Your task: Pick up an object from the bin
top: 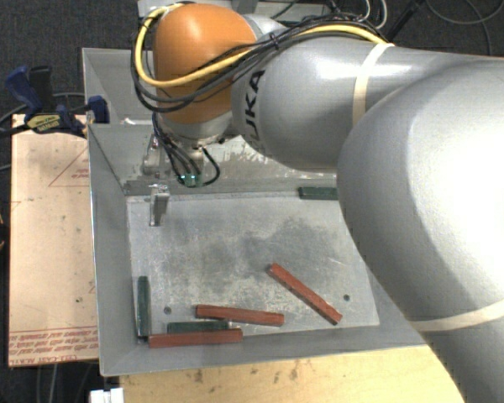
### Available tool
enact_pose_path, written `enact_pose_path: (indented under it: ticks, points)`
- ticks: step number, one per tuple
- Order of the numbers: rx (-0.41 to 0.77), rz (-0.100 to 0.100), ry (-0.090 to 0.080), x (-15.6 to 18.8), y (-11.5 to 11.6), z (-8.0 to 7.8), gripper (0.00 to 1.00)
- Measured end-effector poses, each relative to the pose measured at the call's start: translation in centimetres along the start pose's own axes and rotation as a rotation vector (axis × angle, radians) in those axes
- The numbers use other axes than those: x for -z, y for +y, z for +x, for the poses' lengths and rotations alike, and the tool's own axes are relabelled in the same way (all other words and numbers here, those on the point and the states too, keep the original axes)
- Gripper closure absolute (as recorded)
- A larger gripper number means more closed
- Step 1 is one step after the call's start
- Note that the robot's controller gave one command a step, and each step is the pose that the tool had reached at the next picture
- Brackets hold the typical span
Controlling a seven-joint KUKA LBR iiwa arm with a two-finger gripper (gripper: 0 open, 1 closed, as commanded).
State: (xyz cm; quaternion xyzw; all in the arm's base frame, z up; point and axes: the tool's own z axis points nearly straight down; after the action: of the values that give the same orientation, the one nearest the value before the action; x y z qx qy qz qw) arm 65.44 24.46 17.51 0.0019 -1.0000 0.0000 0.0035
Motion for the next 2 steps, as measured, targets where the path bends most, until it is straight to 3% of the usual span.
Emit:
enact_pose_path:
  ticks: [1, 2]
  points:
    - [-0.003, -0.002, -0.008, 0.6, -0.1, -0.2, 0.00]
    - [-0.190, -0.002, -0.007, 0.1, -1.4, -0.1, 0.00]
